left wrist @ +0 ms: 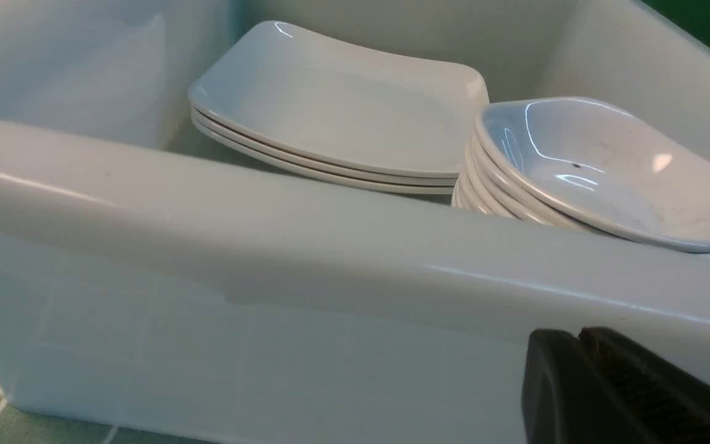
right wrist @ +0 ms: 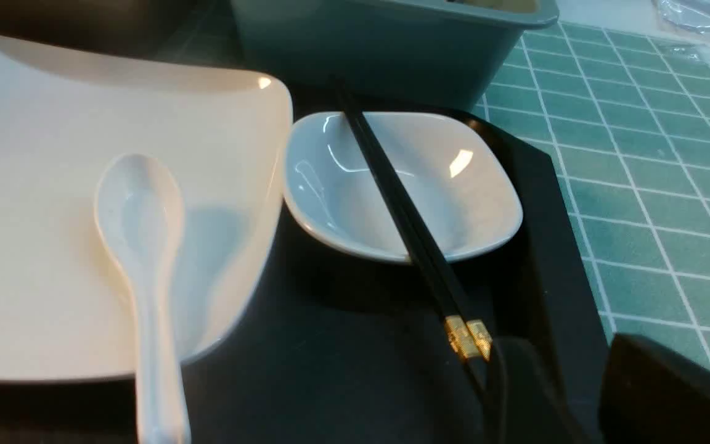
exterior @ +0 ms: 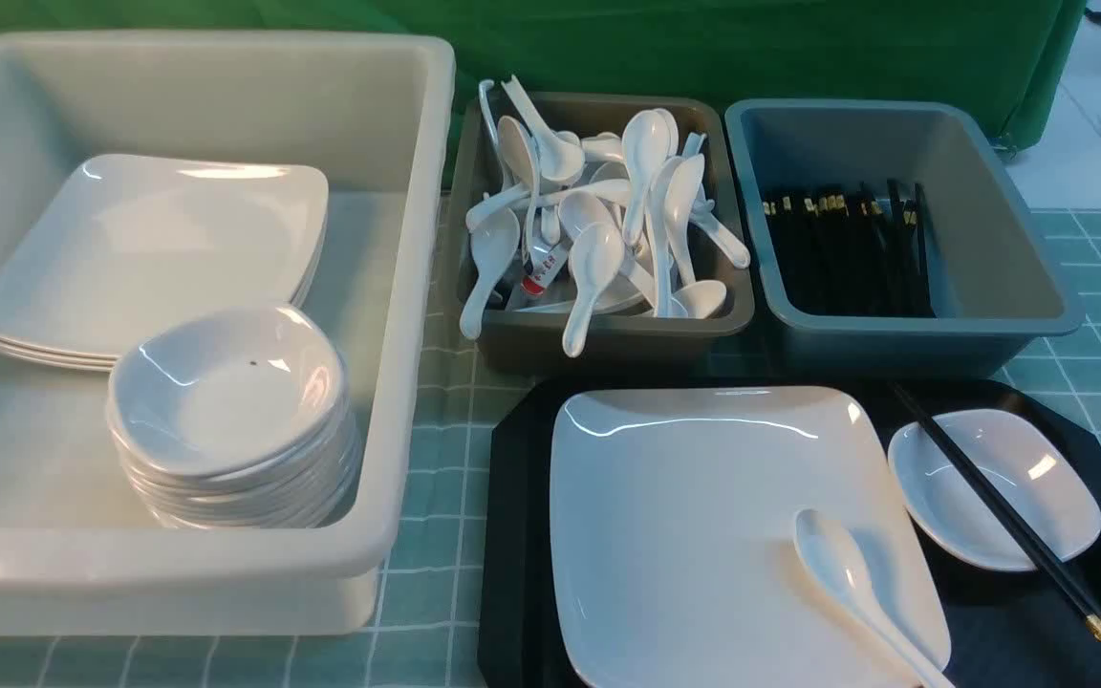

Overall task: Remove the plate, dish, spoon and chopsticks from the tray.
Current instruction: Use the right arm to grab a pair of chopsticks from the plate

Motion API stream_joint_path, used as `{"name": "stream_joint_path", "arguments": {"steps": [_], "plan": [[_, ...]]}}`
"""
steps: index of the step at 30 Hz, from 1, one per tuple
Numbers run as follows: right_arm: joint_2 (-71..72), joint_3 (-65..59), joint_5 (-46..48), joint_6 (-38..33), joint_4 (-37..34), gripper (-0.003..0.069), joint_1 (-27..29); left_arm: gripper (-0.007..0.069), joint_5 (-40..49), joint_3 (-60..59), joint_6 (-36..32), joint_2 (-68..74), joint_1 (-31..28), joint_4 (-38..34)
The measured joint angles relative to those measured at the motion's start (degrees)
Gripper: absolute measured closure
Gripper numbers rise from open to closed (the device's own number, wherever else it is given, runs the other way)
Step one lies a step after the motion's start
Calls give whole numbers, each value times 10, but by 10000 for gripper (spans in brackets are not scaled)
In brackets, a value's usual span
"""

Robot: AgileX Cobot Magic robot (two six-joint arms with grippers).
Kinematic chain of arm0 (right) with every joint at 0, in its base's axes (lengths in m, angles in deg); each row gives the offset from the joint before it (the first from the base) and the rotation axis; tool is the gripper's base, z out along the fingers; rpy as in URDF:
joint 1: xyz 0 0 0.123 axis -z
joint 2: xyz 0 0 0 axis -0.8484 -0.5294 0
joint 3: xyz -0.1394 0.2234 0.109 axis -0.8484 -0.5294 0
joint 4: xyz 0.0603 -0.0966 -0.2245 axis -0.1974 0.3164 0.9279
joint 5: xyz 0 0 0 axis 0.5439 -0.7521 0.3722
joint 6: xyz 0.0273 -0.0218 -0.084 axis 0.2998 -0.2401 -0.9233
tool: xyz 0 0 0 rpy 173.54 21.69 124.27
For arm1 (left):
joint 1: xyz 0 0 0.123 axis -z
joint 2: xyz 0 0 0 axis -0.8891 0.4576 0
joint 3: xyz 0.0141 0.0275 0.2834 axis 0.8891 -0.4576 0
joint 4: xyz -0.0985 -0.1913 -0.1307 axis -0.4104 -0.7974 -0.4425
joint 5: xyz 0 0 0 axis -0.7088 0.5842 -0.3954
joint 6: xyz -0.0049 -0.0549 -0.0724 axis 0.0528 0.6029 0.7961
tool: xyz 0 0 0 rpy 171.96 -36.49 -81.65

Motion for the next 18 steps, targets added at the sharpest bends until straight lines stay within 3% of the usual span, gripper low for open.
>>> {"name": "stream_joint_path", "arguments": {"steps": [7, 14, 18], "plan": [[0, 0, 0, 0, 0, 417, 0, 612, -12, 0, 1, 0, 0, -9], [0, 0, 0, 0, 0, 417, 0, 612, -106, 0, 78, 0, 0, -269], [0, 0, 0, 0, 0, 417, 0, 612, -126, 0, 88, 0, 0, -295]]}}
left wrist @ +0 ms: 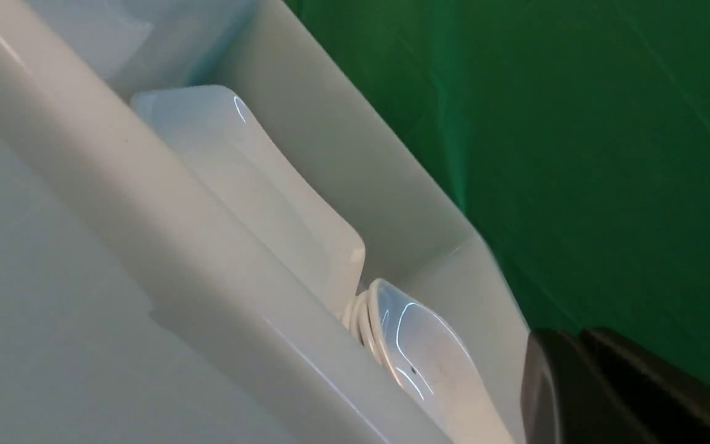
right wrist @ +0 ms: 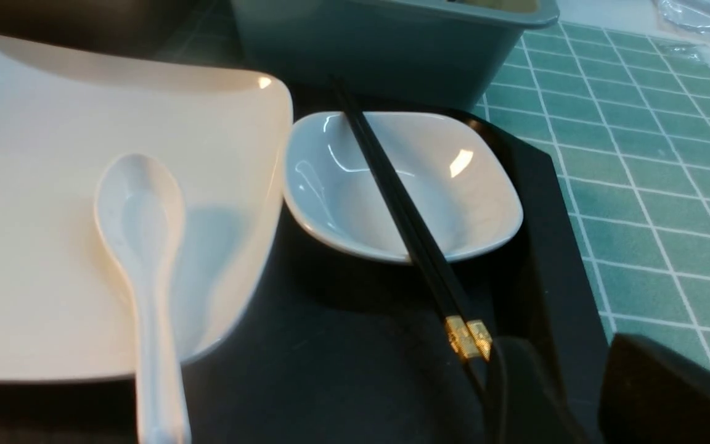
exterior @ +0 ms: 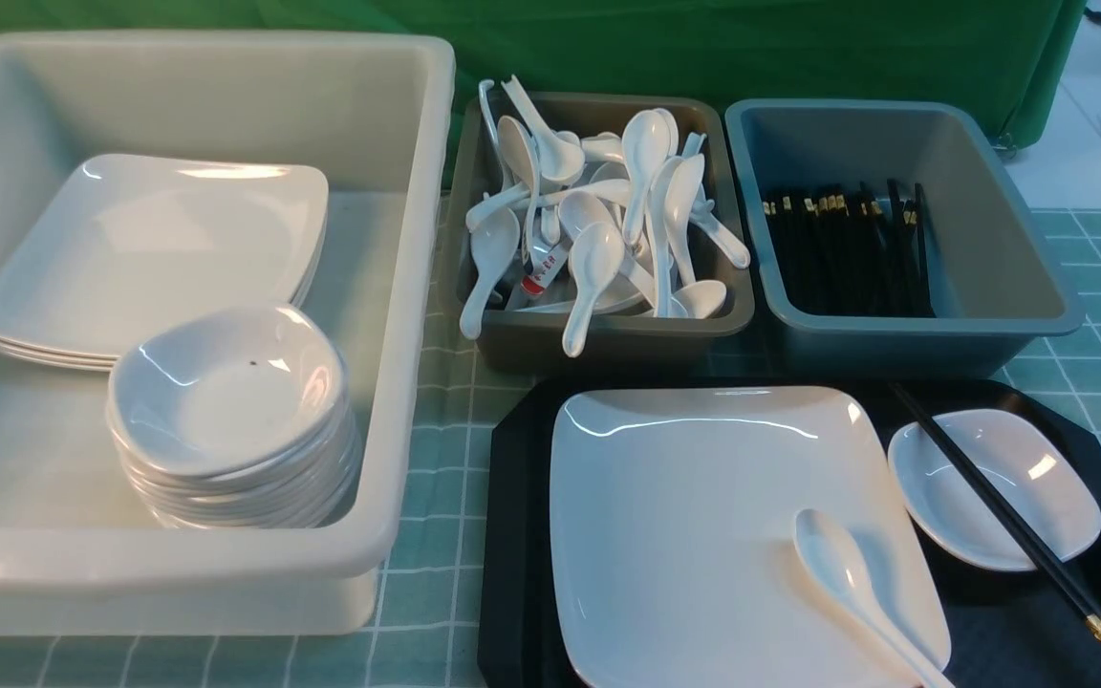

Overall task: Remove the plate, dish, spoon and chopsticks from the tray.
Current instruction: Use the right arm to grab a pair of chopsticks from the plate

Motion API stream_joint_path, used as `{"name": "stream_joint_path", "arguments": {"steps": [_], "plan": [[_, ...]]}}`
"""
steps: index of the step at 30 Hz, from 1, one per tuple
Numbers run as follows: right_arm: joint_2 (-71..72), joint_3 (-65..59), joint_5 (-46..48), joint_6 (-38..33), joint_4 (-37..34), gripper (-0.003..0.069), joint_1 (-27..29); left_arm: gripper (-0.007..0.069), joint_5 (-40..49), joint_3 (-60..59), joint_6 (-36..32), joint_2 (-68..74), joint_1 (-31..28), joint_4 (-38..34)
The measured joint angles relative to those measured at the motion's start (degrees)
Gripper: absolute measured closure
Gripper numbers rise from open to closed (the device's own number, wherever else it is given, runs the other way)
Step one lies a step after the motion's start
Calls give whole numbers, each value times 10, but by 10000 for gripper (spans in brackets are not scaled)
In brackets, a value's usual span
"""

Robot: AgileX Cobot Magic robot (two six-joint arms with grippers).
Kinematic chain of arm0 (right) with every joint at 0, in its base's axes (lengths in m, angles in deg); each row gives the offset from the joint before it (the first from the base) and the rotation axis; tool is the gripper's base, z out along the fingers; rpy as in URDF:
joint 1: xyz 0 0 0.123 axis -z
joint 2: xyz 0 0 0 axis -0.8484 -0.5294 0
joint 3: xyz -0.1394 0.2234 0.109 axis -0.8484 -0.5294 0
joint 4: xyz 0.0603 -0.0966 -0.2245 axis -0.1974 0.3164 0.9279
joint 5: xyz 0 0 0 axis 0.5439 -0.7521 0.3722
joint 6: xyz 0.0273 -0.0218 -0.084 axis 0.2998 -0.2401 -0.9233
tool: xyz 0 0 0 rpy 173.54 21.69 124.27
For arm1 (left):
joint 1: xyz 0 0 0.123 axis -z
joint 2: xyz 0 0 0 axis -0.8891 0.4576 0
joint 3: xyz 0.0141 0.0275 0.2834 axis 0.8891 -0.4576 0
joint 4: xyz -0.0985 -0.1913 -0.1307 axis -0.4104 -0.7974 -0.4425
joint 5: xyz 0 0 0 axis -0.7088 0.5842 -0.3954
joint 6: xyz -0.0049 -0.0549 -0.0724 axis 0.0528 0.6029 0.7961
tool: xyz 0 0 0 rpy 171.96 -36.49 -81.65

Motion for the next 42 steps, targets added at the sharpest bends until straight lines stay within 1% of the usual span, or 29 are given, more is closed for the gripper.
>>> {"name": "stream_joint_path", "arguments": {"steps": [2, 4, 6, 8, 9, 10, 13, 17, 18, 20, 22, 23, 27, 29, 30, 31, 32, 35, 39, 40, 42], "plan": [[0, 0, 0, 0, 0, 417, 0, 612, 28, 13, -4, 0, 0, -4], [0, 0, 0, 0, 0, 417, 0, 612, 73, 49, -51, 4, 0, -8], [0, 0, 0, 0, 0, 417, 0, 612, 121, 96, -113, 25, 0, -9], [0, 0, 0, 0, 0, 417, 0, 612, 182, 154, -176, 82, 8, -9], [0, 0, 0, 0, 0, 417, 0, 612, 187, 158, -180, 82, 10, -9], [0, 0, 0, 0, 0, 417, 0, 612, 221, 195, -213, 128, 31, -5], [0, 0, 0, 0, 0, 417, 0, 612, 275, 256, -265, 222, 88, 26], [0, 0, 0, 0, 0, 417, 0, 612, 317, 319, -287, 336, 172, 71], [0, 0, 0, 0, 0, 417, 0, 612, 317, 331, -289, 364, 192, 76], [0, 0, 0, 0, 0, 417, 0, 612, 314, 342, -292, 393, 210, 80], [0, 0, 0, 0, 0, 417, 0, 612, 289, 353, -299, 443, 251, 88], [0, 0, 0, 0, 0, 417, 0, 612, 277, 354, -302, 459, 262, 90], [0, 0, -11, 4, -1, 417, 0, 612, 269, 354, -306, 477, 276, 91], [0, 0, -43, 60, -27, 417, 0, 612, 281, 354, -316, 475, 278, 92], [0, 0, -61, 102, -42, 417, -1, 612, 285, 354, -320, 472, 278, 93], [0, 0, -69, 126, -49, 417, -1, 612, 287, 354, -323, 468, 278, 94], [0, 0, -88, 171, -55, 417, -1, 612, 289, 354, -330, 463, 278, 94], [0, 0, -137, 244, -64, 417, -1, 612, 289, 354, -344, 447, 278, 96], [0, 0, -191, 323, -70, 418, -1, 612, 289, 355, -353, 436, 278, 96], [0, 1, -187, 336, -70, 423, -1, 612, 289, 355, -354, 436, 278, 96], [-15, 28, -130, 335, -71, 440, -6, 612, 289, 355, -354, 435, 278, 89]]}}
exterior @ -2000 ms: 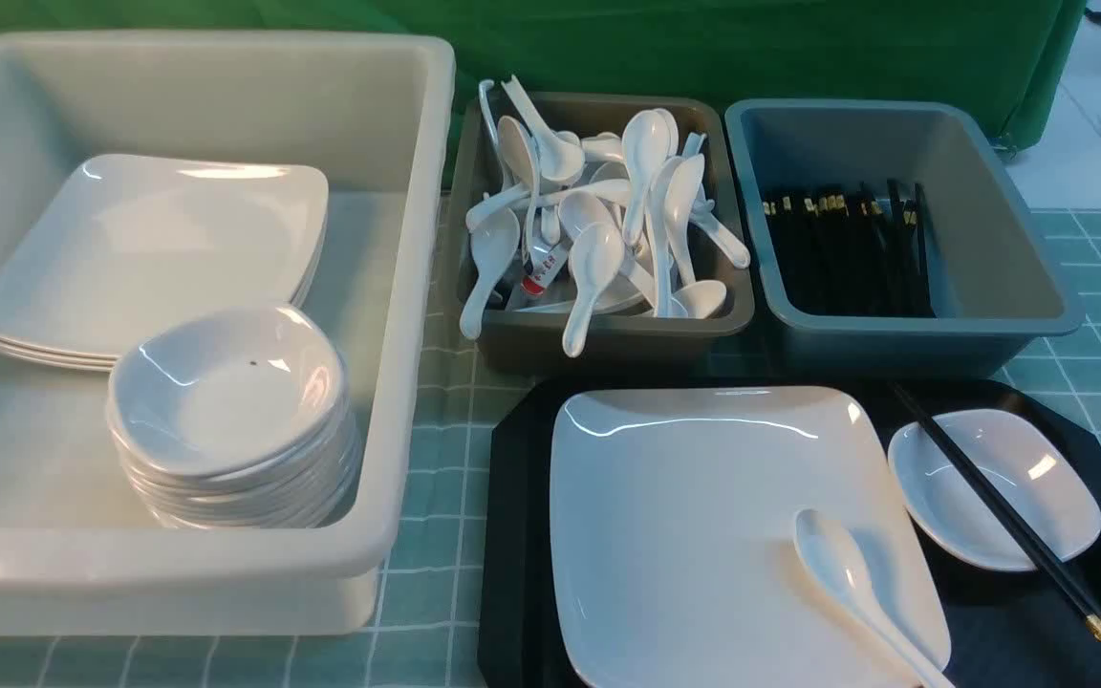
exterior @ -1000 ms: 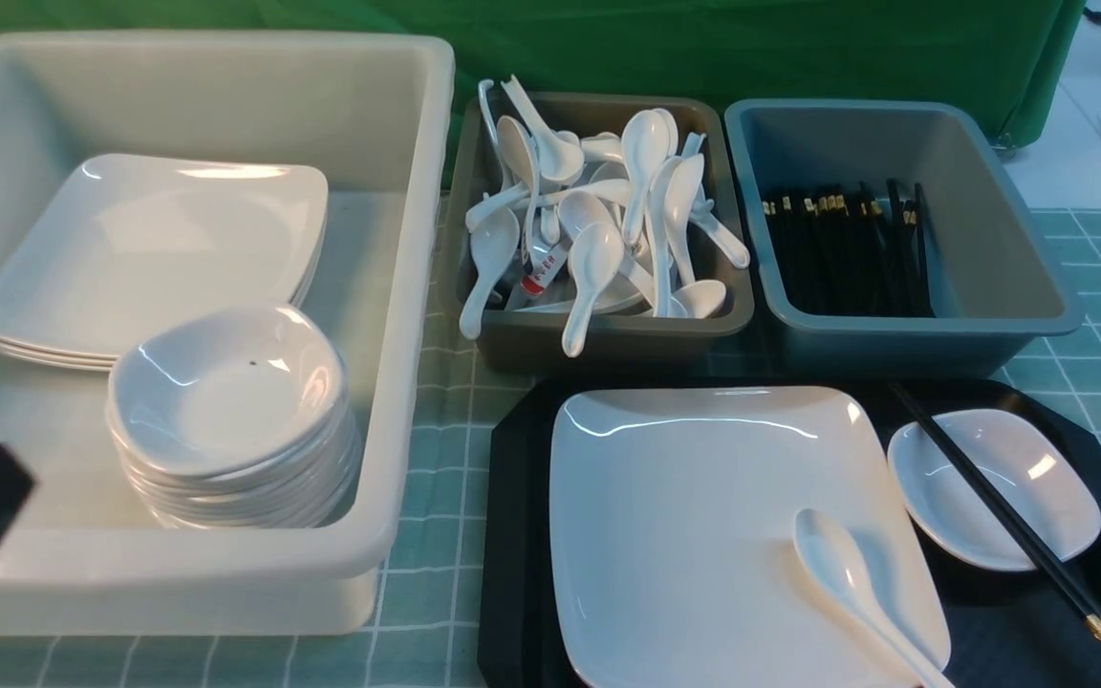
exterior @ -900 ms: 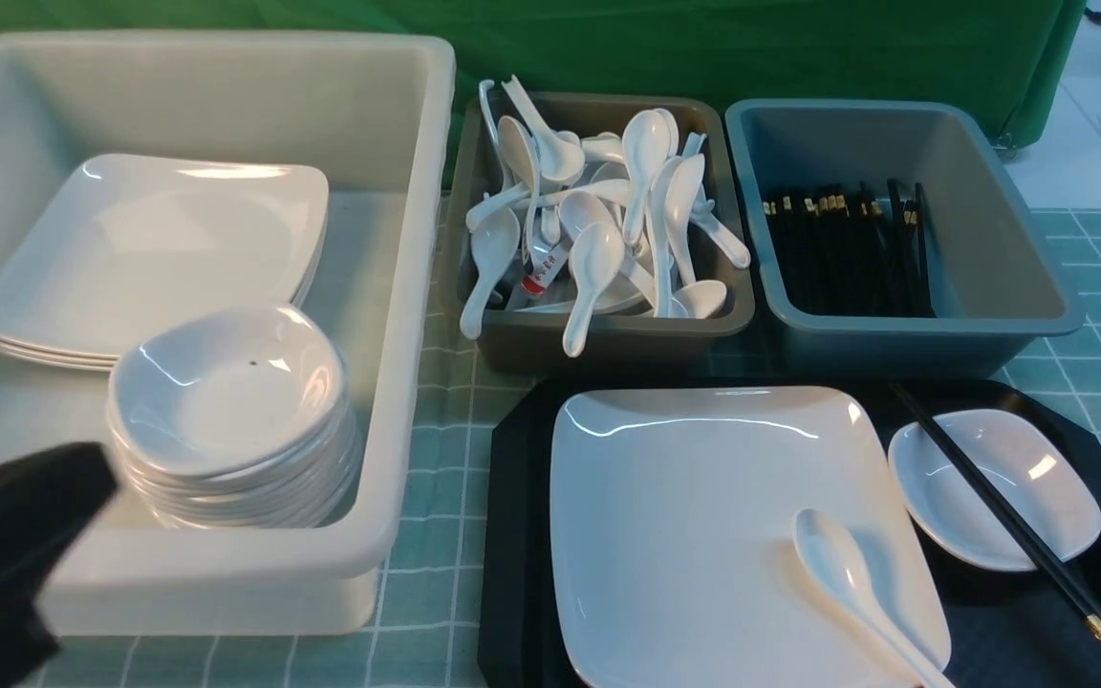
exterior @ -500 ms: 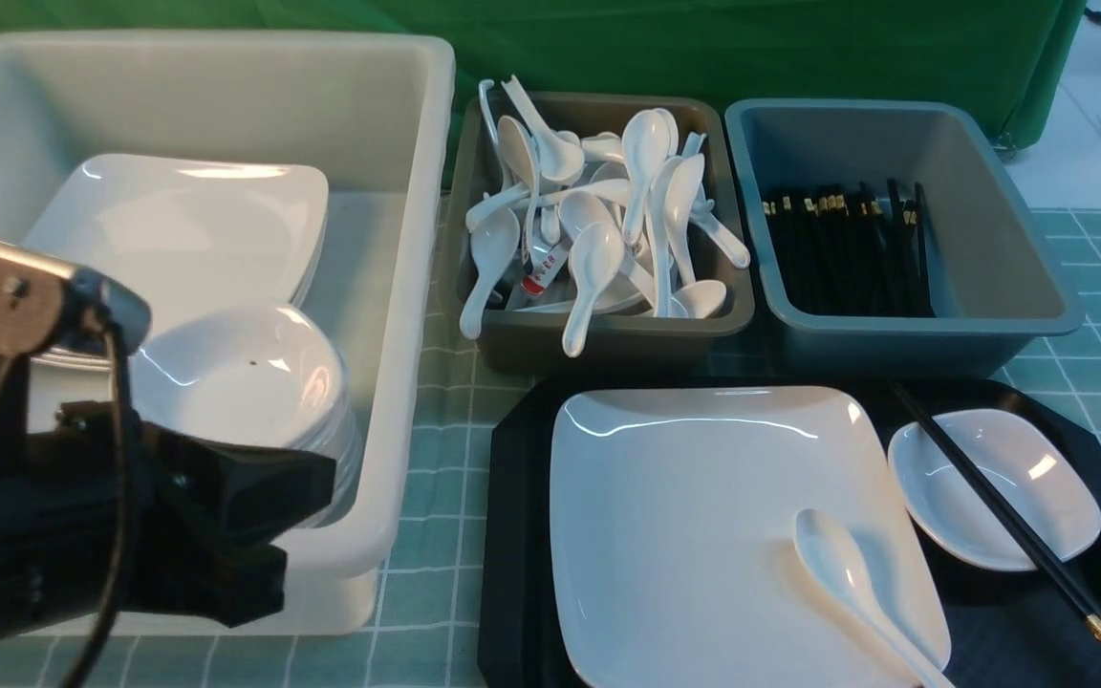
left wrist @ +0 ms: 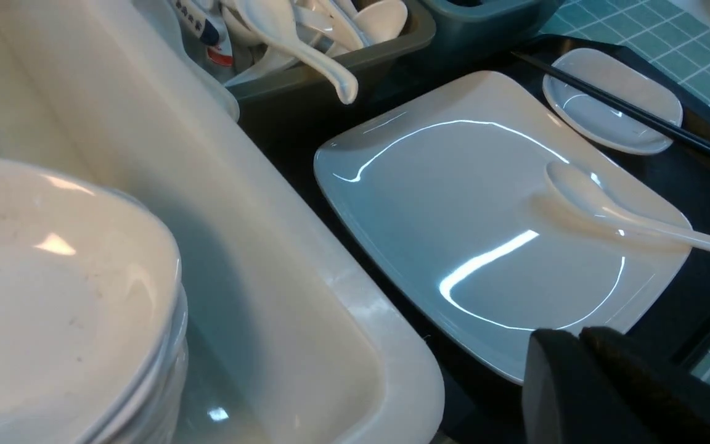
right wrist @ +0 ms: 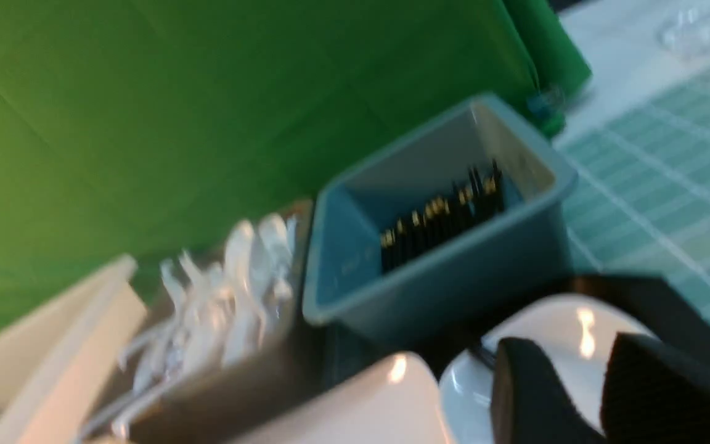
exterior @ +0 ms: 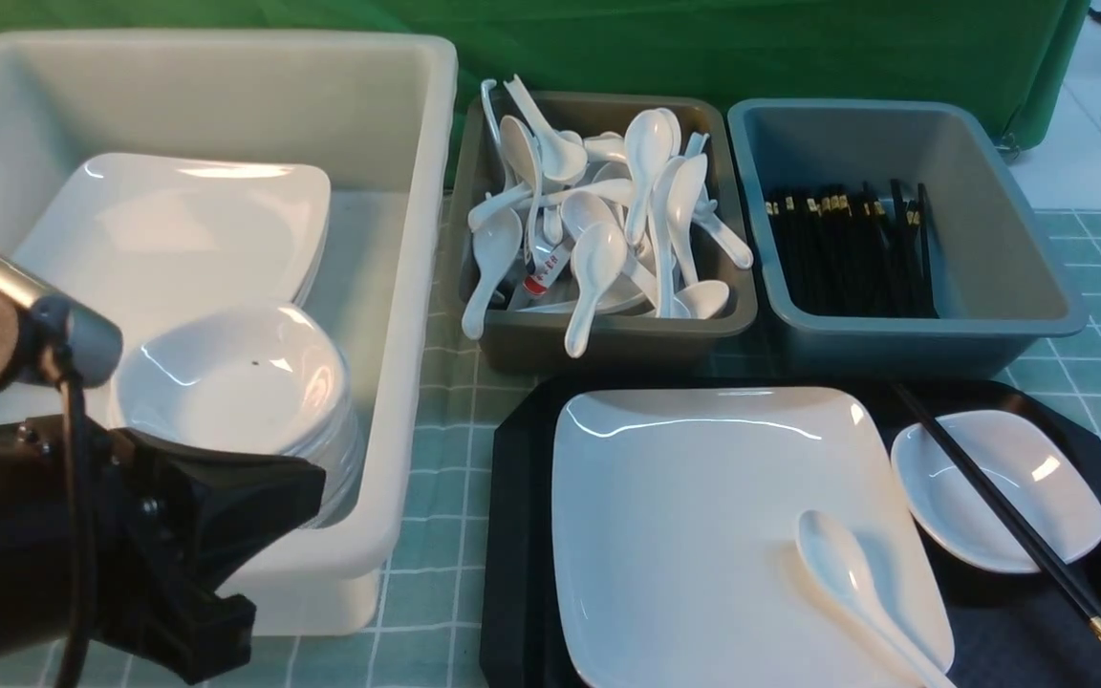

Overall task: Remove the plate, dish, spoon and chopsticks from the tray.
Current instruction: Use the right arm to grab a pair of chopsticks from the plate

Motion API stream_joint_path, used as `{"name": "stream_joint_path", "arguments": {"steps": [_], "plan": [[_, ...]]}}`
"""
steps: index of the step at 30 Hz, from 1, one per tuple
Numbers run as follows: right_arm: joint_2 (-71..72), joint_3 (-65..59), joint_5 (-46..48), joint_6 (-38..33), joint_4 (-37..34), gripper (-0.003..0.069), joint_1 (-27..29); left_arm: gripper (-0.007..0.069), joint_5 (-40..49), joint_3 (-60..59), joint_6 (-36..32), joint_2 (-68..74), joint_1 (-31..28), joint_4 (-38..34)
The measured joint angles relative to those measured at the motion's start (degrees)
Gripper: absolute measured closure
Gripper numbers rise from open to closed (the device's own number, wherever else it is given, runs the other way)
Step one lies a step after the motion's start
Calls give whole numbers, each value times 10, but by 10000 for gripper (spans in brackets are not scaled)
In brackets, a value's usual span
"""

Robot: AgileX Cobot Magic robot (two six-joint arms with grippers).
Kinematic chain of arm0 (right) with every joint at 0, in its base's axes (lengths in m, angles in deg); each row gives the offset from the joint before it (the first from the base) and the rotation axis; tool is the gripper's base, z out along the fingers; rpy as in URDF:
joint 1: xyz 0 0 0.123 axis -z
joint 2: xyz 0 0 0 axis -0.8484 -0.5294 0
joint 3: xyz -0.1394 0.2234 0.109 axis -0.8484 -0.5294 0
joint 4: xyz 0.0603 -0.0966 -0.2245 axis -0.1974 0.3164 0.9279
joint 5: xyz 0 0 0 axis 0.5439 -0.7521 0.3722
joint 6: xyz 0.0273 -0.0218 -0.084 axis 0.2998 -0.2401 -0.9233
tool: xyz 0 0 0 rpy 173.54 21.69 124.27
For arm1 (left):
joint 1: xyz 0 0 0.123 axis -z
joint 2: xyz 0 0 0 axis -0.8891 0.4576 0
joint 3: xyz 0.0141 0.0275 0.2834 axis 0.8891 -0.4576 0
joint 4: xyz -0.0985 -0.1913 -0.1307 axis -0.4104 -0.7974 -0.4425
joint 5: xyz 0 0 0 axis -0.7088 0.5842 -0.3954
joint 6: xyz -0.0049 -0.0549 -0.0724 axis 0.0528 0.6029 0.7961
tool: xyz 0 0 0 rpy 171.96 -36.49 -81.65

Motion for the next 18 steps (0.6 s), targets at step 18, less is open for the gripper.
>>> {"name": "stream_joint_path", "arguments": {"steps": [18], "plan": [[-650, 458, 382, -357, 4, 445, -114, 612, 60, 0, -92, -33, 26, -44]]}}
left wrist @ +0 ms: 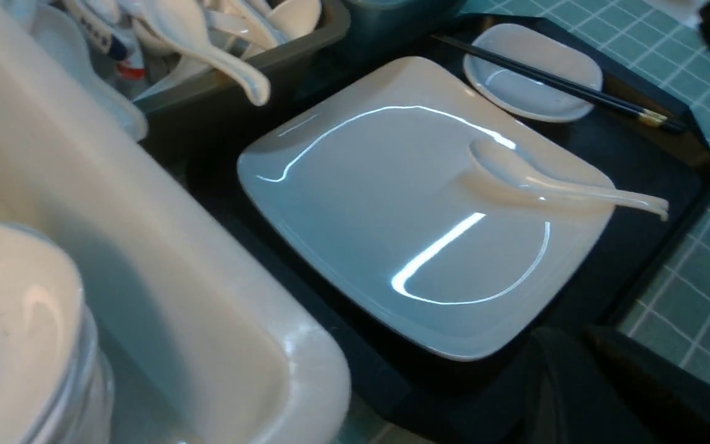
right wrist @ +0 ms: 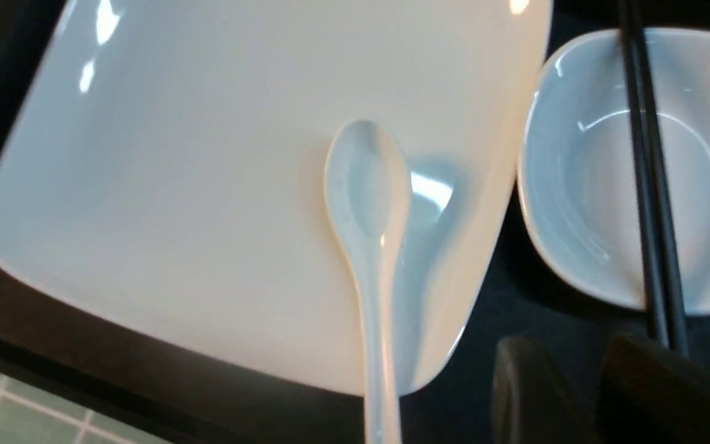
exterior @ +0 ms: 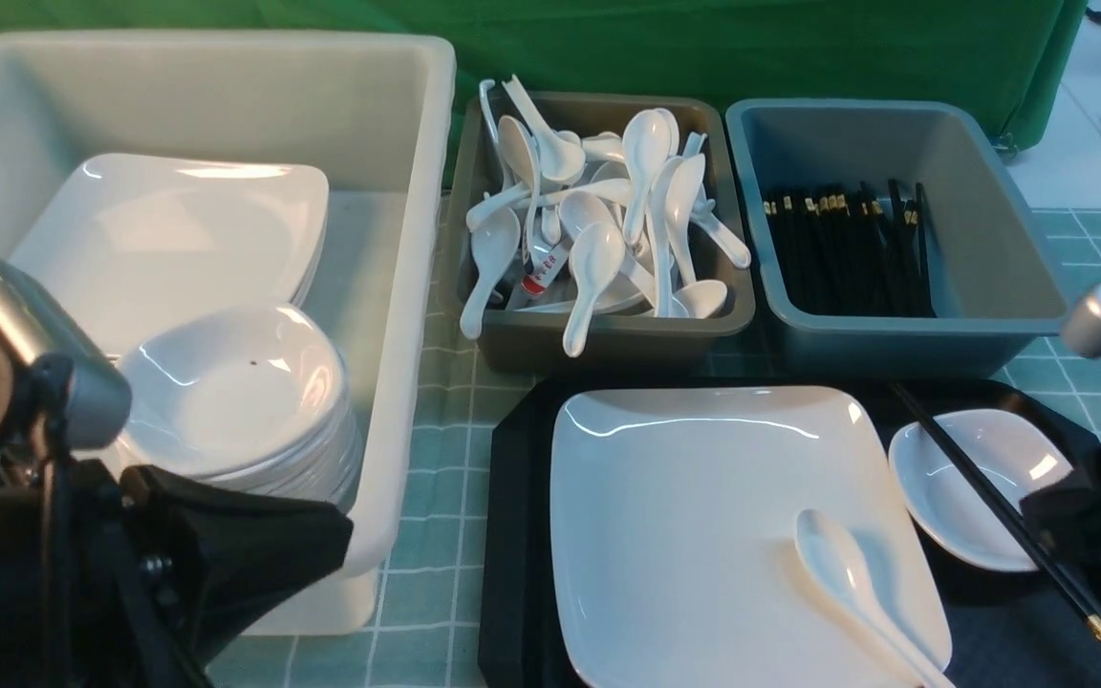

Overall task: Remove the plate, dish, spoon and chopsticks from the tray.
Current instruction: Use the right arm to grab a pair of chopsticks from the plate

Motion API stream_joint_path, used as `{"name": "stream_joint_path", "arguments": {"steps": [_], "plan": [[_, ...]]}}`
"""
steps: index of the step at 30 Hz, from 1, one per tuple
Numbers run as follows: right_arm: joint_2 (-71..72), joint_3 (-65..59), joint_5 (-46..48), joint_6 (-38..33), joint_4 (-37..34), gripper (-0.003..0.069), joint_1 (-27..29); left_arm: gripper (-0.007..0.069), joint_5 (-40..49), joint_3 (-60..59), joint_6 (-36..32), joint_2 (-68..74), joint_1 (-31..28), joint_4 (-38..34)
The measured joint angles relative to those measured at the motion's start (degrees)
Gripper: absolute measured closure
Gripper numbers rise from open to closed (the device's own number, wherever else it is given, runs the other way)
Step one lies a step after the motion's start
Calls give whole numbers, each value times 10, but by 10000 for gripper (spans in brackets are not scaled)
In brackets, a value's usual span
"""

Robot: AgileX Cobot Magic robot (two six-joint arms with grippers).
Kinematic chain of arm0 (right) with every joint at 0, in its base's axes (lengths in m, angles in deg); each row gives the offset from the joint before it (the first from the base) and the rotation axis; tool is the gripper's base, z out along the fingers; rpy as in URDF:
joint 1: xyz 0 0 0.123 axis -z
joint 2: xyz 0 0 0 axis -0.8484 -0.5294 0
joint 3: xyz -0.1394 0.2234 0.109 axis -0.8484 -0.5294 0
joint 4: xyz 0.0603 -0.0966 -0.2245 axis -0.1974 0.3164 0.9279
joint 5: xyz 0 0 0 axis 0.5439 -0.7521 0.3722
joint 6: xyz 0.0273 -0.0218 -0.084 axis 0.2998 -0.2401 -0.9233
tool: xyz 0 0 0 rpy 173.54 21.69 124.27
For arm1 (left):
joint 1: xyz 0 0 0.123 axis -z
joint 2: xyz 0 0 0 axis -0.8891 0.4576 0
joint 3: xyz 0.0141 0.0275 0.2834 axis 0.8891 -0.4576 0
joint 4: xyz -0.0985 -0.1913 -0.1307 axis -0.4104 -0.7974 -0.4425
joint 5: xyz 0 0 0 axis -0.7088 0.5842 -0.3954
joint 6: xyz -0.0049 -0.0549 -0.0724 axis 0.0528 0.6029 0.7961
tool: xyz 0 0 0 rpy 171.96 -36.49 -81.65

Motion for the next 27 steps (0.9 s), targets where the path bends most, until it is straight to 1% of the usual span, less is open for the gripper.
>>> {"name": "stream_joint_path", "arguments": {"steps": [4, 11, 19, 27], "plan": [[-93, 66, 41, -22, 5, 411, 7, 612, 15, 0, -20, -22, 34, 0], [-244, 168, 79, -32, 8, 293, 52, 612, 9, 0, -42, -27, 80, 8], [-316, 182, 79, -32, 19, 280, 101, 612, 2, 0, -45, -27, 84, 22], [-347, 183, 65, -36, 3, 279, 106, 612, -11, 0, -44, -27, 84, 27]]}}
